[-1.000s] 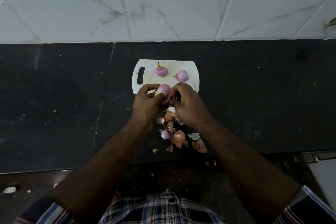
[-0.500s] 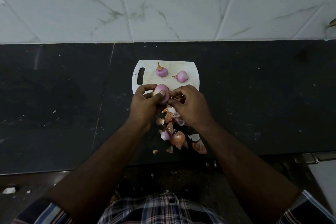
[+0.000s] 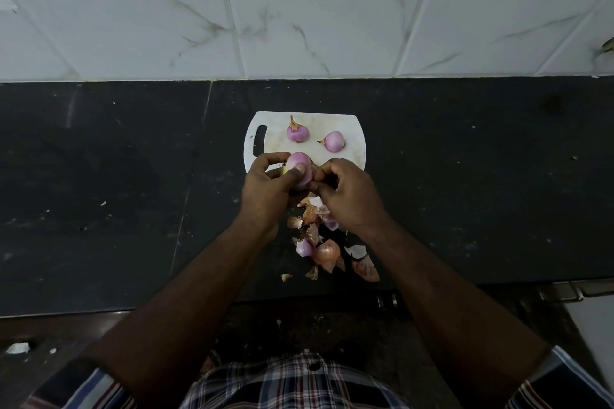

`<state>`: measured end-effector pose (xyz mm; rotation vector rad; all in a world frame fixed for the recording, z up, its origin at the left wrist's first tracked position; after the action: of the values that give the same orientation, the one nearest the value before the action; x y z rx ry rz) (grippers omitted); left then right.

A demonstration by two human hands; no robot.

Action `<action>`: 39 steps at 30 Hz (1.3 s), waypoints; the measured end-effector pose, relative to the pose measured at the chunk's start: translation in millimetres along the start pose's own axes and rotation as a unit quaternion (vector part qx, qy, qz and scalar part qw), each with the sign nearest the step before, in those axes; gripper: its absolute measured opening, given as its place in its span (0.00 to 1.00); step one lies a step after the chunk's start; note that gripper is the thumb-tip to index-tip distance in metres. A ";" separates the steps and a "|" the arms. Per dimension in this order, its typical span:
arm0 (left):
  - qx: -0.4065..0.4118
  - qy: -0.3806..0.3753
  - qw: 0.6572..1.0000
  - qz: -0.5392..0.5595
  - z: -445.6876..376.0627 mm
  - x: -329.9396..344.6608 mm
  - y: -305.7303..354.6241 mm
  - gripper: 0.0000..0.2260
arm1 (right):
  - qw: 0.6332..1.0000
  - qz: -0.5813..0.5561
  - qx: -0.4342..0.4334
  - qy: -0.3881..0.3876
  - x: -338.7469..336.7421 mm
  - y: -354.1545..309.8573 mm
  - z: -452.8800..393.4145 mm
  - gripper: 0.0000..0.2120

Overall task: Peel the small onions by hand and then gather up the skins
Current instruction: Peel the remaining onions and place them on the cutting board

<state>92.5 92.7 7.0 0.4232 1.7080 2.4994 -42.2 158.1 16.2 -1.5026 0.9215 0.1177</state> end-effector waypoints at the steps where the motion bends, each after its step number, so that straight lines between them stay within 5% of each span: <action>1: 0.001 -0.002 1.000 -0.005 -0.1 -0.6 1.1 0.15 | 1.000 -0.009 -0.004 0.016 -2.8 -0.7 0.9 0.06; 5: 0.002 0.000 1.000 -0.012 0.2 -2.0 1.1 0.16 | 0.998 -0.041 -0.015 0.056 -12.1 -4.0 3.2 0.07; 18: 0.040 -0.001 0.998 -0.056 5.7 -1.3 0.3 0.16 | 0.996 0.033 -0.080 -0.003 -6.7 -10.9 3.7 0.05; 39: 0.040 0.054 0.997 -0.047 3.0 -8.8 -2.2 0.14 | 0.997 -0.074 0.030 -0.009 -15.4 1.6 20.6 0.05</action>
<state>101.6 94.2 4.4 0.2110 1.8278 2.4358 -44.2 183.5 20.0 -1.5066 0.7901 -0.0048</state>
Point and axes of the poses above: each hand's wrist, its own z-axis away from the middle knuckle, its own x-axis out of the palm, y = z × x, the point moved 4 cm from there along -z, towards the middle knuckle, and after that the axes turned 5 degrees about y, right-handed, at the moved point
